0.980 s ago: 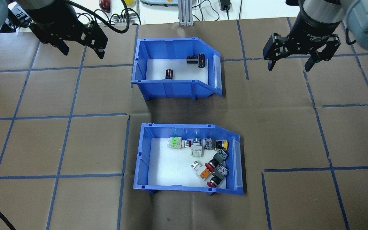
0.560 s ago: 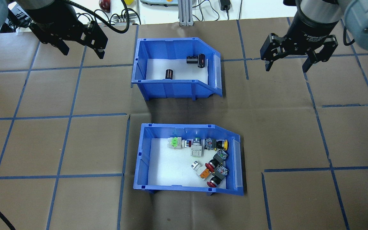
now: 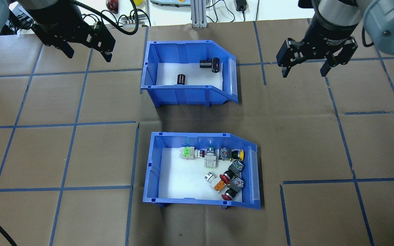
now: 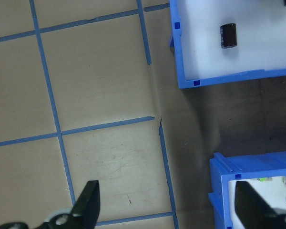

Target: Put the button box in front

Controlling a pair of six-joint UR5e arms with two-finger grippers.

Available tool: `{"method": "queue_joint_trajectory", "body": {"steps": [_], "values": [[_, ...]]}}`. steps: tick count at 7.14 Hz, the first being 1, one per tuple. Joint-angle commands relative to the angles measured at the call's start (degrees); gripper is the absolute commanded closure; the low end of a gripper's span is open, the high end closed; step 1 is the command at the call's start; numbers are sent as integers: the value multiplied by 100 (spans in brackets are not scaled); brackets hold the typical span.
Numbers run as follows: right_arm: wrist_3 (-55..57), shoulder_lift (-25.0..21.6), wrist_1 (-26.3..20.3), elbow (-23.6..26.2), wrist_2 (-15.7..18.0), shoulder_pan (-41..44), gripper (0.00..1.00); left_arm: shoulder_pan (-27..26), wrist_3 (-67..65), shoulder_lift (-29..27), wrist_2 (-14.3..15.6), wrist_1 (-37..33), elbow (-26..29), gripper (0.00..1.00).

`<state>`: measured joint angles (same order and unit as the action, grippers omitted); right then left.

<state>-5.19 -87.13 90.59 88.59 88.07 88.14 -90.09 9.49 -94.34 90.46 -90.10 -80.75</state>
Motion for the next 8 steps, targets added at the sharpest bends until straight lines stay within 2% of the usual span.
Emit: {"method": "queue_joint_trajectory", "body": {"steps": [1,2,4,5,6,8], "values": [[-1434,73,47,-34,-27,10,0,-26,-96,-102,-46,2,15,1],[-2363,212,125,-61,-19,10,0,-61,-131,-155,-90,-33,-20,1],[-3633,834,641,-436,51,456,0,-140,-2255,-146,-212,37,-38,1],[-4299,1316,792,-848,43,824,0,-254,-3050,-33,-753,-7,-168,1],[-4915,1669,802,-1191,43,1211,0,-359,-3746,124,-889,1,-474,1],[-5288,2223,794,-1807,-9,1713,0,-509,-5144,598,-838,36,-1334,1]]}}
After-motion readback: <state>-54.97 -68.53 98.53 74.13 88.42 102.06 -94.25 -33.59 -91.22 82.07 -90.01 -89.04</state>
